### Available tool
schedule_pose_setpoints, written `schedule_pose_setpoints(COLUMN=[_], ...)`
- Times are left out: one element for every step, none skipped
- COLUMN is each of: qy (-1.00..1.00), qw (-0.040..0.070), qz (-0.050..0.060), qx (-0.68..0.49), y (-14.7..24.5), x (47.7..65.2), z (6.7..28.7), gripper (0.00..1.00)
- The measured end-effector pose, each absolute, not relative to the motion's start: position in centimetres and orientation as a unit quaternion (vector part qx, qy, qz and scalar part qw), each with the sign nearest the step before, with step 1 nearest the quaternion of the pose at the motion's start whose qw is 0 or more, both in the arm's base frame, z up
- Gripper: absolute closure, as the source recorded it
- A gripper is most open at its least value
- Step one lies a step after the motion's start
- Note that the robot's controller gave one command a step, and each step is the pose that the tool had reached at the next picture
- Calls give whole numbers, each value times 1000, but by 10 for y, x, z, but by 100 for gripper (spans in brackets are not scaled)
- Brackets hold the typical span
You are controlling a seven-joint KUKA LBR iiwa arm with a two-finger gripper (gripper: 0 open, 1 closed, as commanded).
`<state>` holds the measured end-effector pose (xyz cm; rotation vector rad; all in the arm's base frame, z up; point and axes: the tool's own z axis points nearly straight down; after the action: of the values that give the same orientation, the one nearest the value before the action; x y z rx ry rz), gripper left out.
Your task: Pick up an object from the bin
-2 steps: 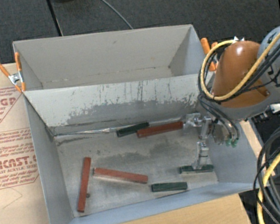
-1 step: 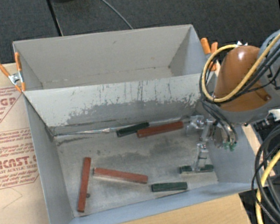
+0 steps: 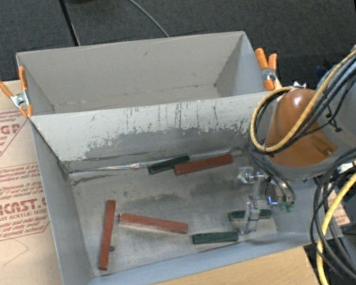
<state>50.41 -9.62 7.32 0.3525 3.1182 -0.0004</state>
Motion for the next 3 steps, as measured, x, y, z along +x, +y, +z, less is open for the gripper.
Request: schedule_pose_setpoints(qy=[986, 986, 986], qw=[0, 0, -3], qz=[0, 0, 0], qx=[167, 167, 167], y=[-105, -105, -104], x=[497, 497, 495], z=[69, 69, 74], gripper=[100, 100, 100])
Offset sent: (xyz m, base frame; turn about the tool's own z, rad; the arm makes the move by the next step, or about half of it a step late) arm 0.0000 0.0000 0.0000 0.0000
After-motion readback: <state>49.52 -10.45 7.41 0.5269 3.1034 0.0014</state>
